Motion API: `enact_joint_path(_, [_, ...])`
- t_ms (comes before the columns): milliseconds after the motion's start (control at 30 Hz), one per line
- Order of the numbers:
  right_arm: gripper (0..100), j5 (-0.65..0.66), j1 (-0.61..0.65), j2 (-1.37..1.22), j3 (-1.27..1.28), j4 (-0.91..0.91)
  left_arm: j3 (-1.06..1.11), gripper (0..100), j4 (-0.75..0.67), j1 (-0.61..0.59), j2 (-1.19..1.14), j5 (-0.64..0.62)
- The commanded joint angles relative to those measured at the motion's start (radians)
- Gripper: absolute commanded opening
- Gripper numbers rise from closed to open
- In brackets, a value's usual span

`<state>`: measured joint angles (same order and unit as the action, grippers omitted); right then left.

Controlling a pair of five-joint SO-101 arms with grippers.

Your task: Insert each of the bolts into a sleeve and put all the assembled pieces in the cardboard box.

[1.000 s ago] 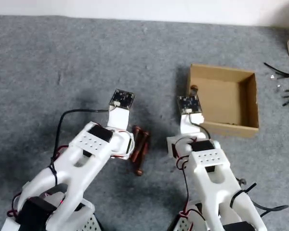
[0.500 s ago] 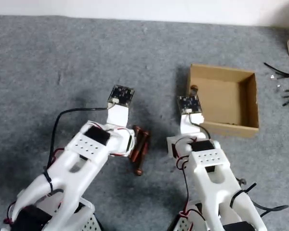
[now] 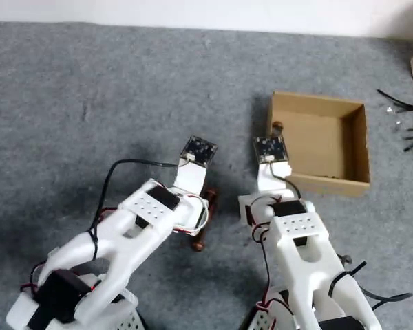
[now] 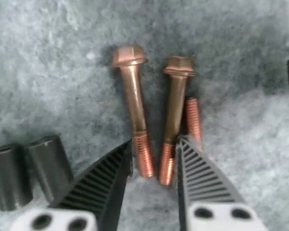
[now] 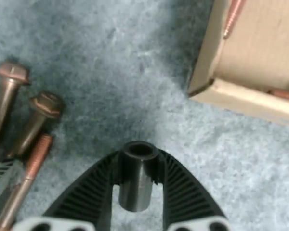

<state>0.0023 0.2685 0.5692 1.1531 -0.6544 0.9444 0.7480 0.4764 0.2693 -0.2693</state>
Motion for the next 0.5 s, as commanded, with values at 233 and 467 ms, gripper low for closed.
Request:
enact_joint_path(233, [0.6, 0.012, -0.015, -0.001, -0.005, 0.021, -0.105, 14, -0.006, -0.024, -0.140, -0.009])
enact_joint_path(467, [0.6, 0.012, -0.015, -0.001, -0.005, 0.021, -0.252, 14, 0.161, -0.064, -0.234, -0.009])
